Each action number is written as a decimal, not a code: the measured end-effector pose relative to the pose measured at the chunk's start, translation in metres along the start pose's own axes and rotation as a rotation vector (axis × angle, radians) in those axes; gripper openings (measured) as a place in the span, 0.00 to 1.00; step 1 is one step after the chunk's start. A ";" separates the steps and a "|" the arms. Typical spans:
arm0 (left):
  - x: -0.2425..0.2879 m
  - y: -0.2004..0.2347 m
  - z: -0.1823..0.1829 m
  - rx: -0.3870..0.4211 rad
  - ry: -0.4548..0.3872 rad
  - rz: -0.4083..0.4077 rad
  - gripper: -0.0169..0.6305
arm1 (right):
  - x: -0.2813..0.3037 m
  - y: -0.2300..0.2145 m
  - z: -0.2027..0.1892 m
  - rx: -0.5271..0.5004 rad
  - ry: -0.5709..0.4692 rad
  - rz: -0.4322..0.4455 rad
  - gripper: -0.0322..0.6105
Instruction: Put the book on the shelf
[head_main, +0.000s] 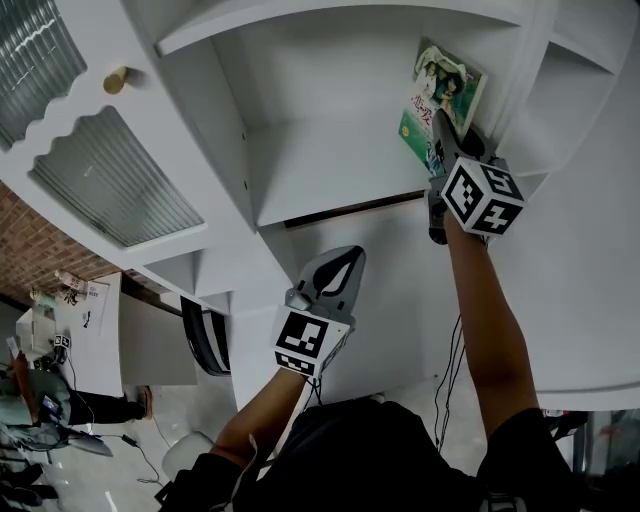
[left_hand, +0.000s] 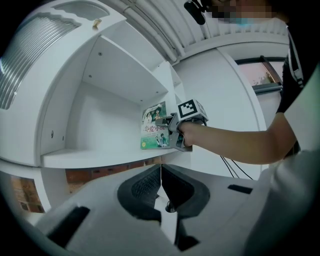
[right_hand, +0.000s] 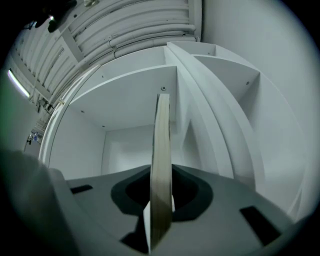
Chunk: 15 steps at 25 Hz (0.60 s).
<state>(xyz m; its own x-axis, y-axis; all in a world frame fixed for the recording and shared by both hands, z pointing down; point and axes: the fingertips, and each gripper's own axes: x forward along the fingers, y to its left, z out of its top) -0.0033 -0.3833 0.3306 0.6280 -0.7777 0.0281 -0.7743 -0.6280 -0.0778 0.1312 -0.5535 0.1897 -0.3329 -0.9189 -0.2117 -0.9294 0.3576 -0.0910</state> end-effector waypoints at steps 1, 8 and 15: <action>0.000 0.000 -0.001 -0.009 0.002 0.000 0.06 | 0.001 -0.001 0.000 -0.003 0.000 -0.005 0.17; 0.000 -0.004 -0.003 -0.030 0.004 -0.012 0.06 | 0.011 -0.007 -0.006 -0.018 -0.020 -0.059 0.17; -0.001 -0.006 -0.005 -0.008 0.013 -0.015 0.06 | 0.012 -0.009 -0.008 -0.050 -0.011 -0.095 0.17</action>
<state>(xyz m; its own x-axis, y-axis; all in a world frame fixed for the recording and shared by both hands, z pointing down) -0.0001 -0.3787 0.3359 0.6387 -0.7683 0.0425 -0.7652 -0.6400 -0.0697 0.1340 -0.5691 0.1957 -0.2408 -0.9464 -0.2154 -0.9637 0.2595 -0.0628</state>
